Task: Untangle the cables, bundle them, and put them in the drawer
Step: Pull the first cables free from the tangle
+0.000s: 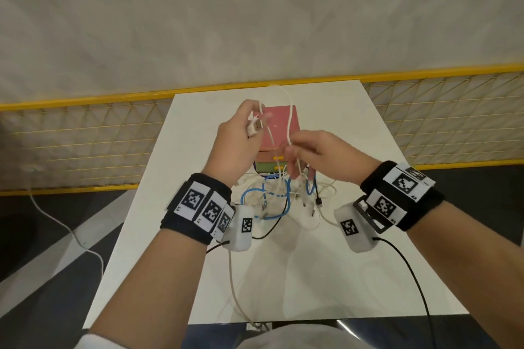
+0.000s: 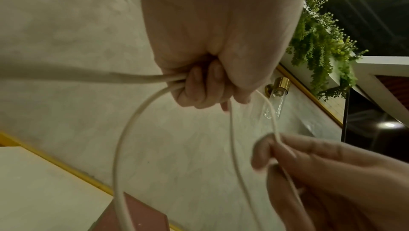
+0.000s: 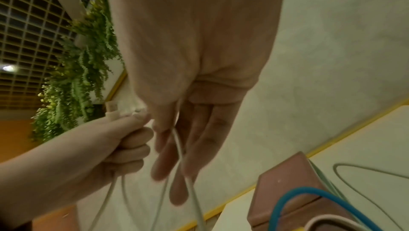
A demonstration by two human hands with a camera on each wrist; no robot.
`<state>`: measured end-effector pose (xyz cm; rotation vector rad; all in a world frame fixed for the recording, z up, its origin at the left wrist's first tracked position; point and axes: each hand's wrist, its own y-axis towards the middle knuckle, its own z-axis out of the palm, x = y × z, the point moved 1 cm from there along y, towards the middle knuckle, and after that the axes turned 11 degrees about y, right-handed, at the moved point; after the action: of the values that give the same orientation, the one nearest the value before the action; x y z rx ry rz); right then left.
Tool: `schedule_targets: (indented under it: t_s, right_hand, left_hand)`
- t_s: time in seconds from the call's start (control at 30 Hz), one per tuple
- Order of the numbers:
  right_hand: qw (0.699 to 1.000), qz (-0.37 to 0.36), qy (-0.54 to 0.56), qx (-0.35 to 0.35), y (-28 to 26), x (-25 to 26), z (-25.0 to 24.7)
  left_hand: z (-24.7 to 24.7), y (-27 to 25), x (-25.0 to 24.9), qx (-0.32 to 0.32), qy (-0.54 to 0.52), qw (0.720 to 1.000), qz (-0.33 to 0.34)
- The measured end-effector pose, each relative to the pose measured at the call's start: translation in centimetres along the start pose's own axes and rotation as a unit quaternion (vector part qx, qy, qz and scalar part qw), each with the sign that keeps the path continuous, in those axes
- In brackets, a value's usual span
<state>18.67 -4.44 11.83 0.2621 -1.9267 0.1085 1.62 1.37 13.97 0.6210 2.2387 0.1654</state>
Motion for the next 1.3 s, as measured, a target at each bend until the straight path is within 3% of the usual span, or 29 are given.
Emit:
schedule_targets:
  t_s: [0.13,0.23,0.33,0.43,0.57,0.63,0.7,0.77,0.87,0.97,1.1,1.2,1.3]
  right_hand:
    - [0.986,0.081,-0.029,0.144,-2.6,-1.3,0.9]
    - [0.977,0.121,-0.013,0.174,-4.0,-1.5,0.6]
    - [0.969,0.139,0.033,0.204,-5.2,-1.0,1.2]
    - [0.937,0.165,0.073,0.3,-7.5,-0.4,4.2]
    - [0.891,0.193,-0.087,0.401,-9.9,-2.0,6.7]
    - [0.863,0.198,-0.216,0.412,-10.1,-3.0,6.0]
    - [0.847,0.188,-0.328,0.373,-10.1,-3.4,5.1]
    - [0.871,0.159,-0.363,0.289,-9.8,-3.1,4.4]
    - [0.94,0.078,-0.264,0.202,-9.4,-2.2,5.0]
    - [0.958,0.036,-0.13,0.252,-9.8,-0.6,7.7]
    - [0.949,0.036,-0.059,0.308,-11.1,-2.0,11.8]
    - [0.928,0.141,0.007,0.345,-12.7,-4.6,13.3]
    - [0.898,0.198,0.071,0.386,-12.8,-5.4,12.9]
  left_hand:
    - [-0.1,-1.5,0.4,0.049,0.028,0.998,0.025]
    - [-0.3,-3.6,0.2,0.098,0.0,0.994,0.046]
    - [-0.3,-5.6,-0.4,0.102,-0.018,0.993,0.059]
    - [-0.1,-7.7,-1.1,0.119,-0.022,0.991,0.049]
    - [0.5,-10.9,-1.5,0.156,-0.03,0.987,0.013]
    - [0.7,-12.3,-1.8,0.149,-0.037,0.988,-0.002]
    - [0.7,-13.3,-2.1,0.139,-0.041,0.989,-0.008]
    - [0.6,-14.0,-2.6,0.128,-0.053,0.99,-0.003]
    - [0.3,-14.6,-4.0,0.116,-0.099,0.988,-0.006]
    - [0.4,-14.5,-5.4,0.106,-0.119,0.987,-0.012]
    - [-0.1,-13.6,-5.6,0.073,-0.193,0.978,-0.023]
    - [-1.0,-13.0,-4.8,0.028,-0.216,0.975,-0.04]
    - [-1.2,-13.0,-3.9,0.017,-0.198,0.979,-0.052]
